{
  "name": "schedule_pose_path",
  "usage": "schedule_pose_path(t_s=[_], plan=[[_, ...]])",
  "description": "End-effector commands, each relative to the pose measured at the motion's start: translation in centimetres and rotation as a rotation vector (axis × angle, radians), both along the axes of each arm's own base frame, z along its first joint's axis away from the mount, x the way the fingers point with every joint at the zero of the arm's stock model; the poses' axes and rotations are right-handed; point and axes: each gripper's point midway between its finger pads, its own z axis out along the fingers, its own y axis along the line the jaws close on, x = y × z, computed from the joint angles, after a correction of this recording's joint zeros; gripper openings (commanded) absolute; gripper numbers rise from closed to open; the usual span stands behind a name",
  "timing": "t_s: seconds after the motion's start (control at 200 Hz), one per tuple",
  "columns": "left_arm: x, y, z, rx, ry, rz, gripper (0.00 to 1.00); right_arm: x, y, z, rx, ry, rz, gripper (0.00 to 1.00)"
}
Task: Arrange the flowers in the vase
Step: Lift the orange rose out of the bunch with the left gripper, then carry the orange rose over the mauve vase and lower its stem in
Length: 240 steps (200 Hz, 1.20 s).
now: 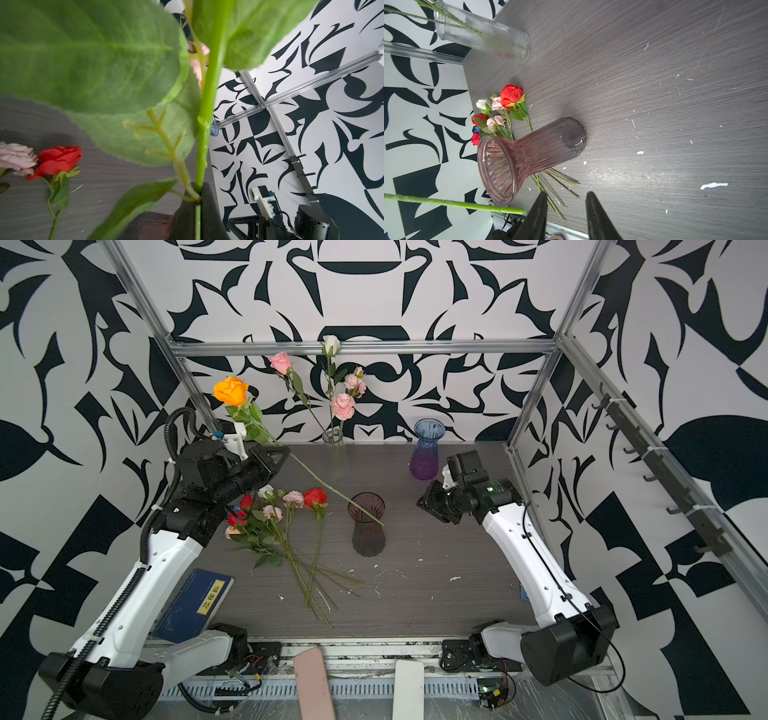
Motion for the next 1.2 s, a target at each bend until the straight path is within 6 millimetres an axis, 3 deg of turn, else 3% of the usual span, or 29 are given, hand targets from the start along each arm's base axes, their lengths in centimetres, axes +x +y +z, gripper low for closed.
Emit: schedule_pose_path(t_s=[0.0,0.205,0.38,0.91,0.925,0.98,1.085,1.195], plan=[[-0.9,0.7,4.4,0.016,-0.129,0.024,0.00,-0.2,0.1,1.3,0.017,-0.037,0.016,0.35],[-1.1,1.1,6.1,0.113,-0.200,0.065,0.00,0.0,0.3,1.8,0.019,-0.049,0.028,0.35],[-1.3,-0.1,6.8,0.209,-0.256,0.051,0.00,-0.3,0.1,1.5,0.011,-0.042,0.031,0.35],[-4.8,-9.6,7.6,0.678,-0.477,-0.142,0.00,-0.6,0.0,0.5,0.020,-0.031,0.011,0.35],[-4.2,-10.5,6.7,0.704,-0.465,-0.159,0.00,-0.5,0.0,0.5,0.020,-0.032,0.010,0.35],[-4.3,-11.8,6.3,0.755,-0.476,-0.185,0.00,-0.5,0.0,0.5,0.022,-0.031,0.007,0.35],[-4.3,-13.9,5.3,0.826,-0.468,-0.250,0.09,-0.3,0.1,0.6,0.023,-0.032,0.005,0.35],[-4.0,-15.8,3.4,0.871,-0.408,-0.343,0.46,-0.3,0.0,0.5,0.023,-0.031,0.001,0.35]])
